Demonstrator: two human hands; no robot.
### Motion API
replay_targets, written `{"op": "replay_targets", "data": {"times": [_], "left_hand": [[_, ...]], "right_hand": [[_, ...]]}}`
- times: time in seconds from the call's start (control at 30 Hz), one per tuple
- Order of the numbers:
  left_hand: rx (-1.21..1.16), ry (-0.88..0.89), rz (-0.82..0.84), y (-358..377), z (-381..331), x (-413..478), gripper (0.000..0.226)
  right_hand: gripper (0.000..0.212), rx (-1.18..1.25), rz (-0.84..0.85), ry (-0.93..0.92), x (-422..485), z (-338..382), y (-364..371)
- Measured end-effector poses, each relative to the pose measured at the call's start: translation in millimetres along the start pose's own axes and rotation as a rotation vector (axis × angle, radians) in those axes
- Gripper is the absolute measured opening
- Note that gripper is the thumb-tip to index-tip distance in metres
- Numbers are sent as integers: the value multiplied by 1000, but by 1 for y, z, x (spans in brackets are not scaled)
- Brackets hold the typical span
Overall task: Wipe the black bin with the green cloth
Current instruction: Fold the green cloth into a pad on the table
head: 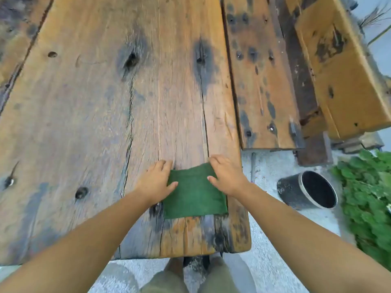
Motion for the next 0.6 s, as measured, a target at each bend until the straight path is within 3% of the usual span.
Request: {"op": "replay_targets", "data": {"times": [0.13, 0.37, 0.6], "left_hand": [[5, -1, 41, 26, 5, 6, 65], [-42, 2, -61, 33, 3, 15, 51], [-85, -28, -9, 31, 2, 30, 19]], "right_hand": [[64, -10, 16, 12, 4, -6, 22], [62, -77, -39, 35, 6, -7, 33], [29, -47, 6, 69, 13, -8, 29]]}}
Point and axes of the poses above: each hand's wrist, its own x-axis towards the middle knuckle, its own y-axis out of the palm, z = x × y, the point moved 7 cm from there along x, towards the middle knuckle, and after that the axes turned 4 degrees about -z, right-handed, at the moved point
